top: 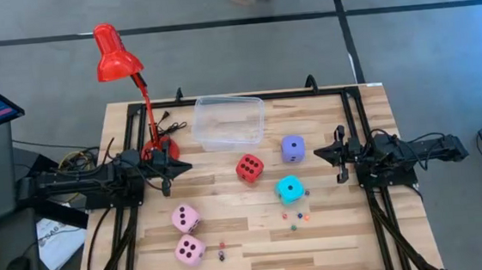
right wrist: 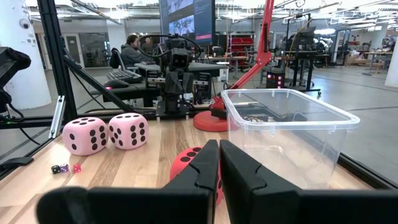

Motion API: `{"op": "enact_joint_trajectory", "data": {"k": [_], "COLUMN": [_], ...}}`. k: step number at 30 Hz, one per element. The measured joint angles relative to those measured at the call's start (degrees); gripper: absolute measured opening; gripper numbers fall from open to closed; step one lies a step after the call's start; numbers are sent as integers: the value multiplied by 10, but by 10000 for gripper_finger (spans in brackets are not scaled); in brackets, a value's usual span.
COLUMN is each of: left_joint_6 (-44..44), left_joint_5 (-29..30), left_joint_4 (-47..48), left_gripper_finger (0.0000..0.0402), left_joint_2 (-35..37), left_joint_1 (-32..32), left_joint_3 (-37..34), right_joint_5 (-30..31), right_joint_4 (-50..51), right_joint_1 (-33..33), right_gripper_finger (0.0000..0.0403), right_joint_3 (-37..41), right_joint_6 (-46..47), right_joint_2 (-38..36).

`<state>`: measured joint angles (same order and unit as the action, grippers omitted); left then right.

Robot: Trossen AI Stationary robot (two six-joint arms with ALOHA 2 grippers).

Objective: Pick & Place Dice

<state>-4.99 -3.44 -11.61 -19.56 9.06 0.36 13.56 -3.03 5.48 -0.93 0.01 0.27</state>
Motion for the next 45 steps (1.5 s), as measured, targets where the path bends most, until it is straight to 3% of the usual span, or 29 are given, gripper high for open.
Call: {"op": "enact_joint_trajectory", "data": {"k": [35, 45], "left_joint_6": [-39, -39], "left_joint_5": [0, 0], "left_joint_4": [-1, -62], "left_gripper_finger": [11, 11], "left_joint_2": [0, 0], "left_joint_1": [0, 0], "left_joint_3": [0, 0], "right_joint_5": [1, 1], "right_joint_4": [13, 14], "right_joint_1": [0, 0], "right_gripper_finger": [13, 13], "right_joint_3": [0, 0], "right_joint_6": [-5, -5], "right_joint_2": [0, 1]}}
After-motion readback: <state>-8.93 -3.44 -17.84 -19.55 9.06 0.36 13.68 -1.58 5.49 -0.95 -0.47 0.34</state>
